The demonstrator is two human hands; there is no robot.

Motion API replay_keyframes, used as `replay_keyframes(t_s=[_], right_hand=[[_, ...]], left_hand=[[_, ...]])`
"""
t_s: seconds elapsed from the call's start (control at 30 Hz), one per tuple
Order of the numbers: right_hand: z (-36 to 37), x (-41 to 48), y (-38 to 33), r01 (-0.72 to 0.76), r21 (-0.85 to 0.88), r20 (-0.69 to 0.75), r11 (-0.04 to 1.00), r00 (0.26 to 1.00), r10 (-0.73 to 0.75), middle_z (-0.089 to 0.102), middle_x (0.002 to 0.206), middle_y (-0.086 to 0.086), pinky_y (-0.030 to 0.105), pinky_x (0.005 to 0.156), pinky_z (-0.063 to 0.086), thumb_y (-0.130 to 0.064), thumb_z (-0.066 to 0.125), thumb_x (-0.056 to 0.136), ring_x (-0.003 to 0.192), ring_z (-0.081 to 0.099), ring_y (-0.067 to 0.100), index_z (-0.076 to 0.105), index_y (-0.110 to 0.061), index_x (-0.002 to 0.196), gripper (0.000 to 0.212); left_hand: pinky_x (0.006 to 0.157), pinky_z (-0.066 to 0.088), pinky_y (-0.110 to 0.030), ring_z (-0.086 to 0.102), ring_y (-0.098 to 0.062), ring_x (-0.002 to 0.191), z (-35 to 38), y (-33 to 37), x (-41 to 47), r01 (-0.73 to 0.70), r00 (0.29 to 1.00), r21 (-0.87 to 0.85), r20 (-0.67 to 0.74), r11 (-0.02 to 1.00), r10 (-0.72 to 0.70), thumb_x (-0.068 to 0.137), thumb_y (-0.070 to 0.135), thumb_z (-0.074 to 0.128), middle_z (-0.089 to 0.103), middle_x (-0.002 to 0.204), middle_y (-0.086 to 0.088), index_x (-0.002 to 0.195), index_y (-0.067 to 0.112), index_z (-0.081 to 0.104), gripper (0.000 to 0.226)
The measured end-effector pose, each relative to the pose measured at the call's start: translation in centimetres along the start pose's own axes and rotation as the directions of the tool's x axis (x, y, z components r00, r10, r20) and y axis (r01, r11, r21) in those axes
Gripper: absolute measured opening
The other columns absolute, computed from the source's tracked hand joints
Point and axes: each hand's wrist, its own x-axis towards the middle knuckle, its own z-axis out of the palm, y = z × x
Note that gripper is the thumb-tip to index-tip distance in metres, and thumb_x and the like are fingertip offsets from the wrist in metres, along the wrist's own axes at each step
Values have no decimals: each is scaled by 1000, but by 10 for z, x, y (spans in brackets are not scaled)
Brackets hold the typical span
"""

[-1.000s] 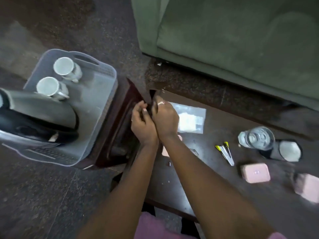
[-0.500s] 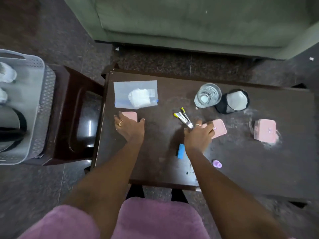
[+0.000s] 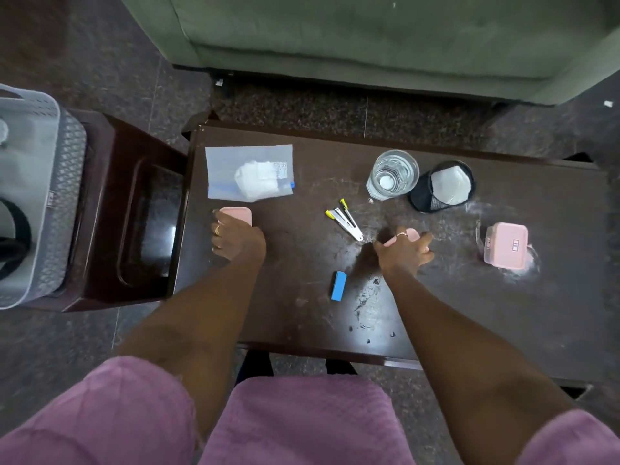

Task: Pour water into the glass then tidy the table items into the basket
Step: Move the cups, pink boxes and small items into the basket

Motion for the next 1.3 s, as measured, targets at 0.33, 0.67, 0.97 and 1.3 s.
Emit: replay_keyframes(t_s=[0.33, 0.67, 0.97, 1.3], right_hand=[[37, -81, -81, 686, -293, -163, 665, 650, -742, 53, 121, 25, 55, 97, 41, -24, 63, 62, 112, 48, 49, 63, -20, 101, 39], [33, -201, -337, 978, 122, -182, 170, 191, -965, 40, 133, 30, 43, 102, 42, -17, 71, 59, 119, 46, 45, 55, -4, 122, 67], [81, -254, -473, 996, 38, 188, 79, 71, -980, 41, 128, 17, 37, 99, 43, -29, 78, 66, 115, 50, 34, 41, -10, 135, 80], [132, -229, -511, 983, -185, 361, 1, 69, -930, 44, 138, 13, 37, 104, 36, -30, 73, 78, 128, 43, 30, 42, -7, 134, 68]], left_hand=[[105, 34, -43, 43, -37, 123, -74, -2, 20, -304, 951, -161, -110, 939, 289, 70, 24, 73, 43, 138, -17, 143, 14, 27, 87], [107, 31, -40, 42, -36, 125, -244, -32, 157, -387, 842, -314, -503, 867, 194, 73, 24, 69, 43, 138, -22, 143, 4, 27, 85], [98, 44, -43, 51, -38, 119, -245, -70, 248, -175, 980, -129, -120, 976, 159, 75, 19, 69, 54, 126, -21, 126, 4, 45, 59], [113, 21, -50, 17, -29, 144, -216, -69, 261, -334, 927, -91, -214, 938, 309, 91, 0, 41, 30, 149, -9, 139, 13, 34, 49]])
